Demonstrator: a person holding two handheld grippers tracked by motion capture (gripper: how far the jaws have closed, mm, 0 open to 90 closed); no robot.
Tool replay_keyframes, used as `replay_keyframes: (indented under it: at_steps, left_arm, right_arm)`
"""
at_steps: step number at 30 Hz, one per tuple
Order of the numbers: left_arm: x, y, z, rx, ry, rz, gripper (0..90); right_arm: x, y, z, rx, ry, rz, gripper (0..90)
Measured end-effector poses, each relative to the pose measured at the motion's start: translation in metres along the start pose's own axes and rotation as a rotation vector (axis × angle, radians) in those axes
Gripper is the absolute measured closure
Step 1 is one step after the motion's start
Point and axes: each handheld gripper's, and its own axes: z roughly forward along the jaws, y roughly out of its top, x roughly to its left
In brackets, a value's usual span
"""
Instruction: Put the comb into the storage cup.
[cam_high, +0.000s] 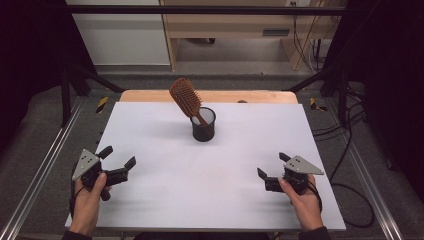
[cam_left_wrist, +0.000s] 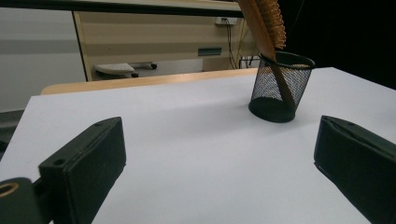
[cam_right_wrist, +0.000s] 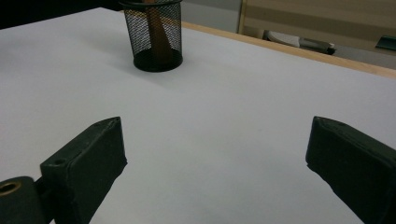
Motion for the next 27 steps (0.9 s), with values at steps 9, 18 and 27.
replay_keyframes:
  at_steps: [9,18,27]
  left_arm:
    - [-0.008,-0.008,-0.018,-0.033,-0.017,0.039,2.9]
    - [-0.024,-0.014,-0.027,-0.053,-0.057,0.022,3.1]
    - [-0.014,-0.016,-0.031,-0.102,0.004,-0.045,3.2]
  right_arm:
    - [-0.004,-0.008,-0.009,-0.018,0.004,-0.013,5.7]
    - [-0.01,-0.017,-0.02,-0.089,0.022,0.017,4.1]
    - [-0.008,-0.018,-0.017,-0.101,0.039,0.009,3.1]
